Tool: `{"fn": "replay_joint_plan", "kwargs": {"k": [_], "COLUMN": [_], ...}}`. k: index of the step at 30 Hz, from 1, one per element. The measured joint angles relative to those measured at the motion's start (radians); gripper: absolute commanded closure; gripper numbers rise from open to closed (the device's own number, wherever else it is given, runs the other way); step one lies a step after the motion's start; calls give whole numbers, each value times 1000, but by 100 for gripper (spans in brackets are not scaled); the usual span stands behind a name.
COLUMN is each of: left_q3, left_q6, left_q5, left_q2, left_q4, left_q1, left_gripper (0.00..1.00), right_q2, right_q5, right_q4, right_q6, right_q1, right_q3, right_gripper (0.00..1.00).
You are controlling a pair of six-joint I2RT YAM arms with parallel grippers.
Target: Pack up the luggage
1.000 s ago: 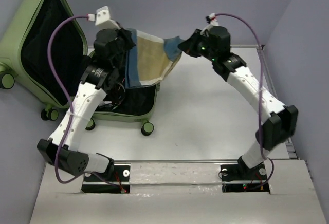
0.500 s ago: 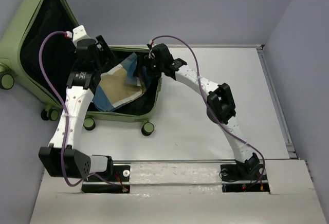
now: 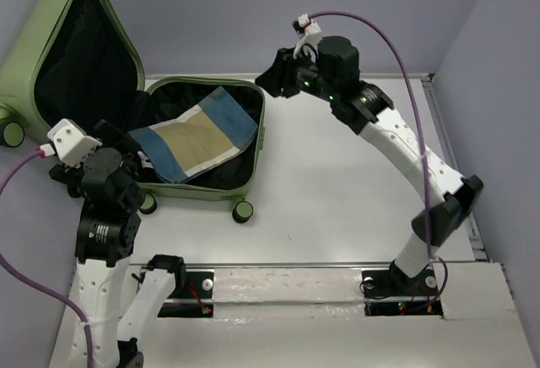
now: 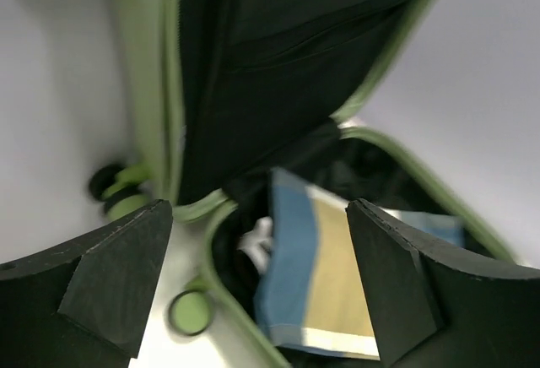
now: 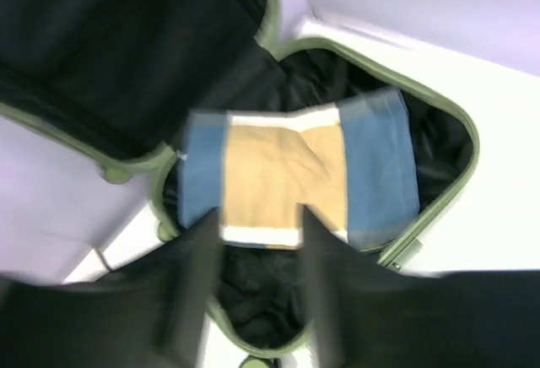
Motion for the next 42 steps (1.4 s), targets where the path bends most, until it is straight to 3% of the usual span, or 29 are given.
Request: {"fn": "replay_joint_plan", "kwargs": {"k": [4, 5, 8, 11, 17, 20, 22, 23, 24, 25, 27, 28, 31, 33, 34, 36, 40, 42], "left_q3": [-47, -59, -101, -87, -19, -19, -19, -19, -19, -19, -18, -19, -18, -18, -18, -18, -21, -44], "left_q6": [9, 23, 116, 171, 239, 256, 263, 267, 270, 269, 275, 277, 261, 264, 264, 272, 293, 331], "left_q5": [-140, -172, -253, -301, -325, -323, -322, -322, -322, -320, -315, -310, -298, -300, -303, -316, -365, -423], "left_q2": [45, 58, 121, 228, 447, 498, 509, 510, 511, 511, 511, 511, 511, 511, 511, 511, 500, 474], "left_q4": [-52, -48, 5, 54, 142, 157, 169, 174, 184, 188, 205, 209, 243, 257, 258, 260, 269, 291], "left_q1": [10, 18, 101, 207, 273, 304, 315, 319, 320, 320, 320, 320, 314, 305, 301, 285, 213, 105], "left_gripper": [3, 3, 2, 1, 6, 17, 35, 42, 61, 71, 91, 94, 94, 94, 94, 94, 94, 94], "right_q2": [-225, -266, -378, -376, -262, -179, -113, -89, -65, -23, 45, 70, 136, 173, 192, 206, 197, 196], "right_q5": [-3, -7, -35, -60, -91, -109, -121, -122, -122, -122, -121, -117, -101, -87, -83, -66, 43, 69], "right_q4": [90, 128, 182, 223, 247, 283, 304, 309, 312, 319, 333, 340, 354, 356, 356, 332, 293, 294], "right_q6": [-9, -10, -11, -10, 7, 31, 49, 56, 62, 72, 90, 98, 117, 131, 131, 167, 237, 252], "right_q1": [1, 1, 1, 1, 1, 1, 4, 5, 7, 12, 22, 27, 40, 47, 51, 53, 38, 34], "right_q3": [-251, -315, -547, -681, -802, -803, -790, -780, -766, -738, -686, -666, -619, -600, -594, -576, -560, -560], "right_gripper": [48, 35, 15, 9, 5, 5, 5, 6, 7, 9, 20, 23, 35, 61, 81, 93, 93, 93]}}
